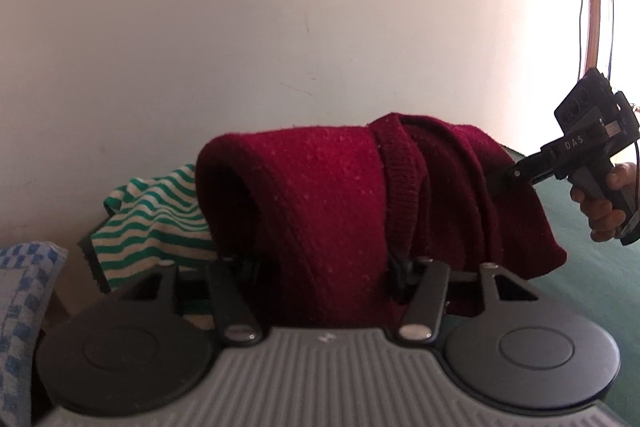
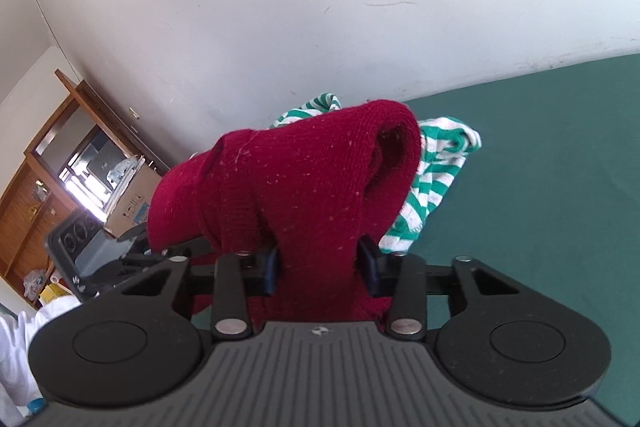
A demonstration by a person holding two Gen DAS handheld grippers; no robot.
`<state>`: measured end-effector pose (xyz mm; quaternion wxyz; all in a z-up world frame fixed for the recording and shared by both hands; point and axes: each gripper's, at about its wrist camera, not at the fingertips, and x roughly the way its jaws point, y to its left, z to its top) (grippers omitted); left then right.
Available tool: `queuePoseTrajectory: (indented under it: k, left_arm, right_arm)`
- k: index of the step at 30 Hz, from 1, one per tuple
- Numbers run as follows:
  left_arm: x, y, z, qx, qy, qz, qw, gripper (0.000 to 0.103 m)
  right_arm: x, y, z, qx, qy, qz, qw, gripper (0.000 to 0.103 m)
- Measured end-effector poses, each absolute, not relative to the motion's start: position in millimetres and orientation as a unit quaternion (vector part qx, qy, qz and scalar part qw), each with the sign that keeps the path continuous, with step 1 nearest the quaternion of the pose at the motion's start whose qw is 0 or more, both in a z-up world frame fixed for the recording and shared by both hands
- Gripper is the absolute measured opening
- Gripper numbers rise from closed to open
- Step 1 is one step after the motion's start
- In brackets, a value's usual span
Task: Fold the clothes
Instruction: 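Carry the red sweater with both grippers onto the striped shirt stack, then lower the red sweater with both grippers onto the striped shirt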
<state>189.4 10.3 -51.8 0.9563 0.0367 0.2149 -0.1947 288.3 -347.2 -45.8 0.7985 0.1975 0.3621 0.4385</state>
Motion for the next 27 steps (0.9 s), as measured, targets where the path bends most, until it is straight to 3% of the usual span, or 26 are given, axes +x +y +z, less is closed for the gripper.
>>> queuePoseTrajectory:
  k: [4,10,15,17,19,27]
  left_arm:
    - [188,13,-58,0.054,0.197,-0.139,0.969,0.094]
    - [214,2,-59,0.069,0.205,-0.165,0.962,0.094]
    - [233,11,-75,0.005,0.233,-0.189,0.954,0.094]
    - [231,12,-78,-0.007,0.226,-0.192,0.955,0.090]
    - [224,9,-76,0.000,0.213,-0.201,0.956,0.065]
    - [212,3,-65,0.027,0.193,-0.199,0.961,0.048]
  right_arm:
    - [288,-344,-50,0.194,0.362,0.435,0.802,0.040]
    - [289,-346,-56,0.214,0.360,0.426,0.802,0.041]
    - [290,-357,-64,0.238,0.362,0.423,0.796,0.041]
    - [289,-357,-64,0.243,0.361,0.423,0.795,0.041]
    - [287,-356,-62,0.244,0.360,0.424,0.795,0.041]
    - [270,-355,-50,0.241,0.352,0.430,0.796,0.039]
